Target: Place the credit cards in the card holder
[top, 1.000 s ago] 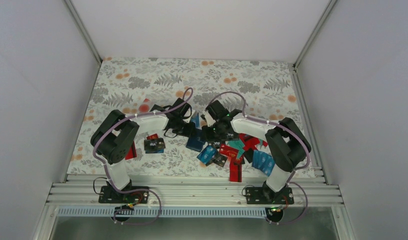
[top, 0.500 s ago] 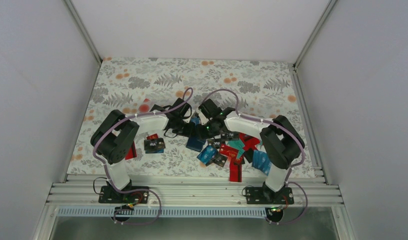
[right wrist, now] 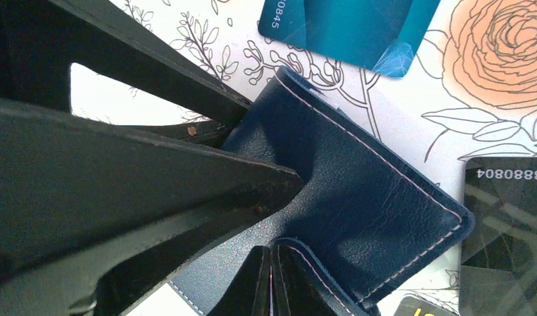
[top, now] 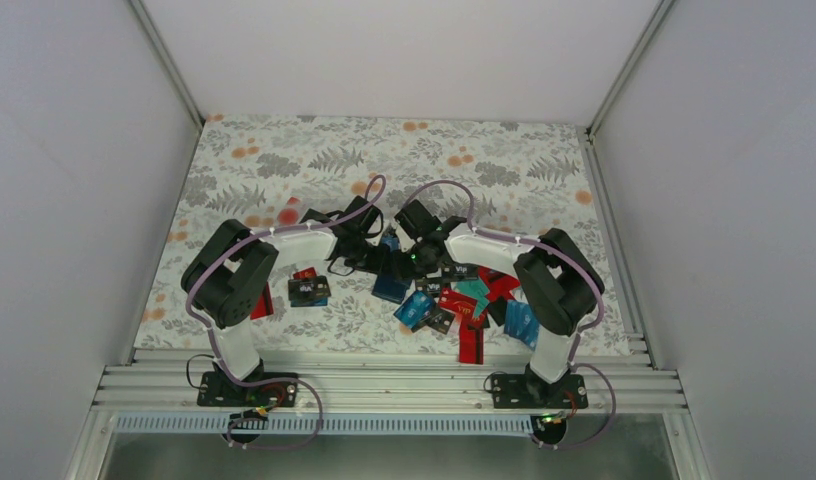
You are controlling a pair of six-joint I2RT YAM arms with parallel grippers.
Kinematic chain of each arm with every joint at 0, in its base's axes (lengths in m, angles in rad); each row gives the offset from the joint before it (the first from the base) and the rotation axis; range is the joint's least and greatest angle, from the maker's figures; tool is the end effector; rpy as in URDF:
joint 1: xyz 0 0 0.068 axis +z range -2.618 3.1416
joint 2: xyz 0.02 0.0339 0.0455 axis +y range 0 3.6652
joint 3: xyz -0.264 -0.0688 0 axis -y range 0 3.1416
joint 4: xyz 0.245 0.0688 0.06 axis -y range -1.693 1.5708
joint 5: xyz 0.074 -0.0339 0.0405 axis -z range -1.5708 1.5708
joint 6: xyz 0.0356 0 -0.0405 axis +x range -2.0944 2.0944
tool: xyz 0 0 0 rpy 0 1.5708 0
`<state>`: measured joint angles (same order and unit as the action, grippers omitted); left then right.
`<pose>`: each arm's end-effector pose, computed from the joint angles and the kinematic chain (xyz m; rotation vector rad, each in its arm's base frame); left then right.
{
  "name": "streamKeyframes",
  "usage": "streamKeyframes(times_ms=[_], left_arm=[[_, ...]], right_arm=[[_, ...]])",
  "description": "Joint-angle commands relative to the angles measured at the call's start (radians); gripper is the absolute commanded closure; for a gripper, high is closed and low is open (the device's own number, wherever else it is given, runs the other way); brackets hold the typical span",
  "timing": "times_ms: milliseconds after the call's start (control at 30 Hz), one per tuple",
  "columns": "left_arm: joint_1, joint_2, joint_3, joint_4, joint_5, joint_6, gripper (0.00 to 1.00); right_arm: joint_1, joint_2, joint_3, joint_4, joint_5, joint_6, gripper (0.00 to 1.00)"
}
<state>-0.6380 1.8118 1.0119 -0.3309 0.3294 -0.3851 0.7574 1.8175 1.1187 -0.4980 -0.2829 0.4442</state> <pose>0.2684 -0.2133 0.1385 0.4613 2.7945 -0.7200 0.2476 0.2478 0.1571 -0.5333 2.8727 0.6555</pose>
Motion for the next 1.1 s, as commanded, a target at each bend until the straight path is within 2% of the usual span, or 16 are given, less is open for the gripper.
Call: streamKeyframes(times_ms=[0,733,1067], left_arm=[[-0.003,0.016,-0.022,-0.055,-0.039,0.011,0.73],[-0.004,0.013,-0.015,-0.056,-0.050,0.004,0.73],[-0.004,0.006,-0.018,-0.062,-0.054,0.005,0.73]], right_arm=[[0.011,0.041,-0.005,-0.022,0.054,0.002,0.96],[0.011,-0.049,0.144,-0.136,0.024,-0.030,0.96],[0.012,-0.031,0.102,-0.123,0.045,-0.014,0.95]])
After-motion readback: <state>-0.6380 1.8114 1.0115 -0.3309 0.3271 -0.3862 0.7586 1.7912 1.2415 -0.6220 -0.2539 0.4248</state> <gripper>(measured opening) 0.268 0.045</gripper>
